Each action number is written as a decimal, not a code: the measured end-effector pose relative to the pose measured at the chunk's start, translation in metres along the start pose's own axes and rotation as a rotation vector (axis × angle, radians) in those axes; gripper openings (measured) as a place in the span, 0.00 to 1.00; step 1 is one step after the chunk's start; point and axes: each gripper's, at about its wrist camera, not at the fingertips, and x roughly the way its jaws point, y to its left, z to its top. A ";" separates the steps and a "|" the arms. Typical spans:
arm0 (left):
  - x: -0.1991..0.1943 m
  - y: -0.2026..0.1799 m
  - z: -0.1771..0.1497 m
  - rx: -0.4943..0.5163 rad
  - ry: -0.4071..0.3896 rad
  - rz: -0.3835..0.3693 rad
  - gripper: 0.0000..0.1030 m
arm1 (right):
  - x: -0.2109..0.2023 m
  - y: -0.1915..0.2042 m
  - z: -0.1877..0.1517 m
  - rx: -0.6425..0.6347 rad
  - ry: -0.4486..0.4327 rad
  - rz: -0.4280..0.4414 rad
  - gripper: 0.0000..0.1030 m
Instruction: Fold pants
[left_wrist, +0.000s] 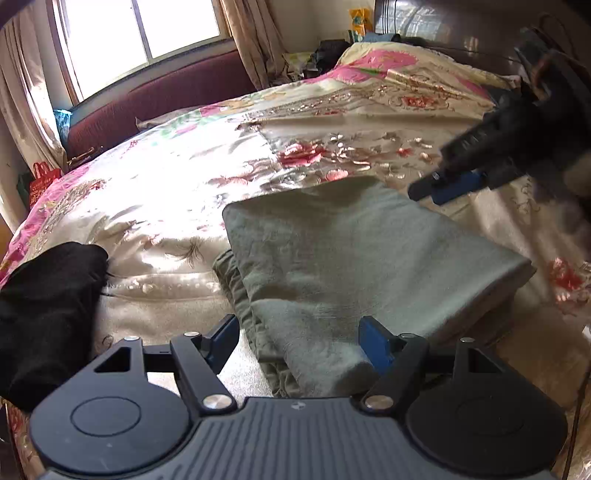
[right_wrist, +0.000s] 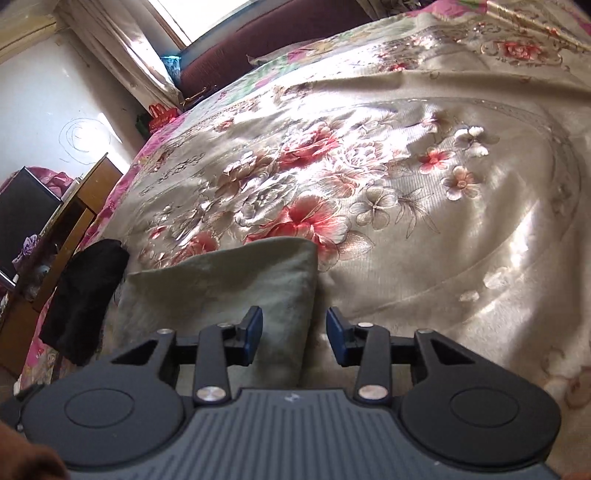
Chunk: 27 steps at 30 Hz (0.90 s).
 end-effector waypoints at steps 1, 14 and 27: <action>-0.001 -0.001 0.002 0.001 -0.011 0.003 0.83 | -0.005 0.003 -0.010 -0.003 0.023 0.018 0.41; -0.003 0.010 -0.001 -0.031 0.048 0.051 0.86 | -0.014 0.019 -0.038 -0.017 0.037 0.007 0.42; -0.005 0.009 -0.009 -0.064 0.081 0.084 0.86 | -0.023 0.029 -0.050 -0.069 0.052 -0.070 0.46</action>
